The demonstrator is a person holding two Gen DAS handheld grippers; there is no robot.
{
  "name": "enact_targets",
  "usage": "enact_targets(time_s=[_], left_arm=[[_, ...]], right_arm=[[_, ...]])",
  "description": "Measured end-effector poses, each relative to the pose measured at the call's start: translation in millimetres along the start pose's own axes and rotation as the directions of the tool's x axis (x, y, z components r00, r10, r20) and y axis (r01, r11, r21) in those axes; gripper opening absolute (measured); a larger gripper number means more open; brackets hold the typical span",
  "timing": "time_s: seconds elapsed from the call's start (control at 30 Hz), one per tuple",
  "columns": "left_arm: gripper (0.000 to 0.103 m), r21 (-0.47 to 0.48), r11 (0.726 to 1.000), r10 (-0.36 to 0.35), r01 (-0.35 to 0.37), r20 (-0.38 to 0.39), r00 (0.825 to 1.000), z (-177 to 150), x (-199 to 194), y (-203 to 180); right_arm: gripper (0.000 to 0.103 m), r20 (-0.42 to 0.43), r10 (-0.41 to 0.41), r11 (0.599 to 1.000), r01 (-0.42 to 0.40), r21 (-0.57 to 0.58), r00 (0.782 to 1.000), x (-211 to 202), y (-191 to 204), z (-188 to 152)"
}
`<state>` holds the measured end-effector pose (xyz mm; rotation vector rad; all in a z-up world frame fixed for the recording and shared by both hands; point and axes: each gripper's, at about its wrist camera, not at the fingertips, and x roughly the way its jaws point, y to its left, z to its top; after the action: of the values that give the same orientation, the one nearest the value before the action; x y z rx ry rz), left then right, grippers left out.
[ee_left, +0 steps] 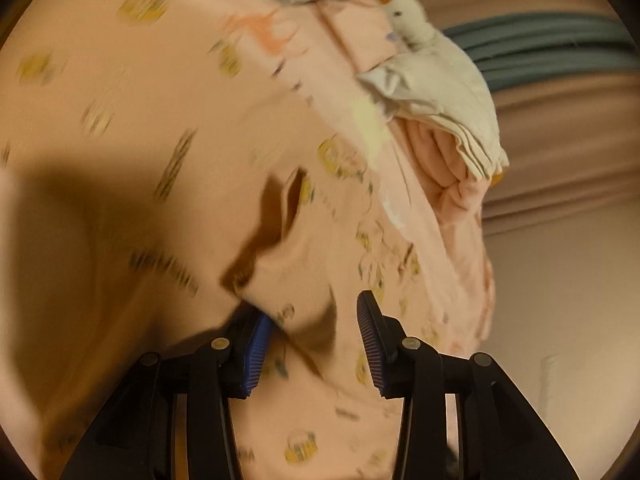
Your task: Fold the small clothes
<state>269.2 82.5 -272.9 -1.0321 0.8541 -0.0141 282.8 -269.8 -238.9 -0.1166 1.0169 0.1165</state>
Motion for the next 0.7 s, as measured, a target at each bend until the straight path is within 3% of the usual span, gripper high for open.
enact_targets(time_s=[0.03,0.1,0.3,0.4,0.5,0.57,0.63,0.7], left_arm=[[0.036,0.045,0.999,0.022,-0.023,0.028,0.999,0,1,-5],[0.009,0.122,0.988,0.086,-0.097,0.097,0.992,1,0,-10],[0.007,0.122,0.985,0.103,-0.125,0.171,0.98,15,-9,0],[0.007,0.16,0.963,0.174,-0.216,0.242,0.955,21,-19,1],[0.007,0.109,0.979,0.153,-0.17,0.152,0.977,25,-11,14],[0.007,0.095,0.98,0.16,-0.176,0.153,0.975,23,-12,15],[0.007,0.141,0.963,0.2,-0.23,0.197,0.96,22,-19,6],[0.007,0.19,0.923,0.282,-0.335,0.259,0.924,22,-33,-8]], right_arm=[[0.034,0.004,-0.007,1.0,0.007,-0.009,1.0,1,1,0],[0.034,0.012,-0.013,1.0,0.013,-0.015,1.0,1,2,1],[0.015,0.05,0.053,0.993,-0.058,0.106,0.997,-1,-9,4],[0.014,0.05,0.073,0.986,-0.08,0.144,0.996,-6,-10,2],[0.015,0.037,0.092,0.982,-0.097,0.163,0.995,-3,-13,0],[0.014,0.024,0.068,0.987,-0.071,0.145,0.997,2,-8,-3],[0.014,0.026,0.035,0.996,-0.037,0.085,0.999,-1,0,-3],[0.015,0.008,0.012,0.999,-0.012,0.036,1.0,-7,5,-3]])
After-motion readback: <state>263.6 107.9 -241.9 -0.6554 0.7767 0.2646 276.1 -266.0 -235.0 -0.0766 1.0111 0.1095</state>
